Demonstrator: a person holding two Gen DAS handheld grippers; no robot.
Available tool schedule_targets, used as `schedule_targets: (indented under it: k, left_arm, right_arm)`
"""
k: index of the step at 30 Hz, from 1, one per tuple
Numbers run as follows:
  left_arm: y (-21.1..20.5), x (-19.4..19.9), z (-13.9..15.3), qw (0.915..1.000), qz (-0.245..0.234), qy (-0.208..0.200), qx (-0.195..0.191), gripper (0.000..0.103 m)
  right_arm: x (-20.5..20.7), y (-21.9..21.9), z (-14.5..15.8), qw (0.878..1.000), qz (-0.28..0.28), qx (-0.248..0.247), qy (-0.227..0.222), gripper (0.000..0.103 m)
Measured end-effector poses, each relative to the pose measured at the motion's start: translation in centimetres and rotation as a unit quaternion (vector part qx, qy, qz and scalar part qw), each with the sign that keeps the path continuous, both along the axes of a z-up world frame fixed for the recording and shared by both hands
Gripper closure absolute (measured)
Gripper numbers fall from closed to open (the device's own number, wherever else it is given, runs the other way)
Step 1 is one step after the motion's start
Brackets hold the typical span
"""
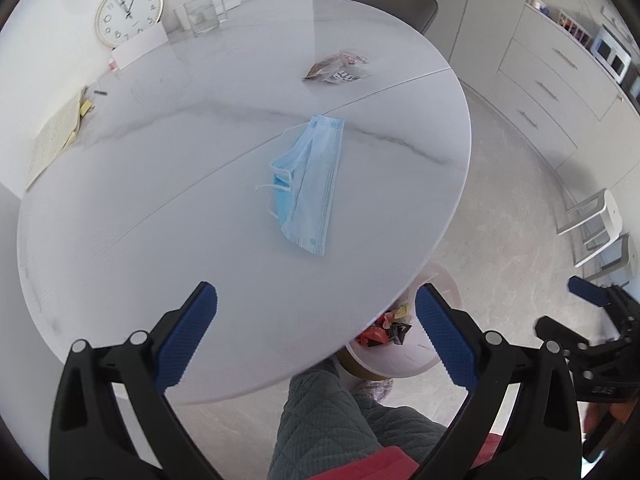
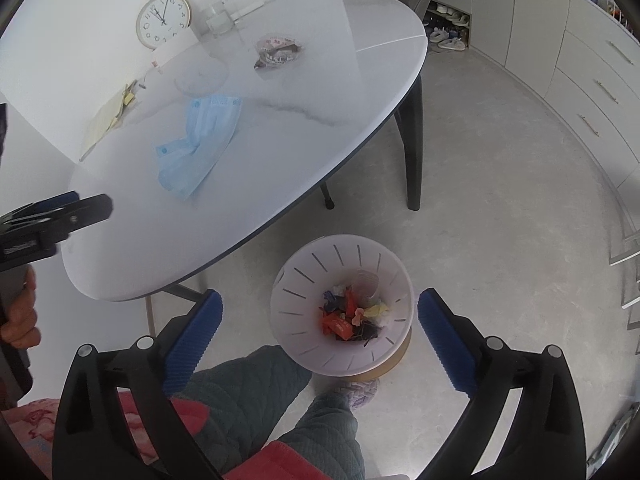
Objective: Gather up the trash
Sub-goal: 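Grasp the blue face mask with the left tool while the right tool grasps the clear snack bag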
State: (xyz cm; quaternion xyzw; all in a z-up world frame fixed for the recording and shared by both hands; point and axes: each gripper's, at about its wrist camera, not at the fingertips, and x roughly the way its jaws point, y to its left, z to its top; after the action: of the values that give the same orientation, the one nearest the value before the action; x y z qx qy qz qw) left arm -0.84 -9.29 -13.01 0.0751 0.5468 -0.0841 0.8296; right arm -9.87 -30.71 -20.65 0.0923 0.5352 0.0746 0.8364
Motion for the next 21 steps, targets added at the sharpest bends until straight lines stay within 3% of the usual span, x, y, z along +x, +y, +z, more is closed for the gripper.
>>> schedule_targets:
  k: [10,21]
  left_arm:
    - [-0.7,8.2,-4.0,0.9968,-0.077,0.019,0.009,0.008]
    - [-1.3,14.8,-8.6,0.9921,-0.113,0.054,0.002,0.008]
  right_arm:
    - [1.7,1.4,1.9,0.998,-0.053,-0.016,-0.009,0.004]
    - [5.3,5.0,1.6,0.994,-0.107,-0.032,0.008,0.004]
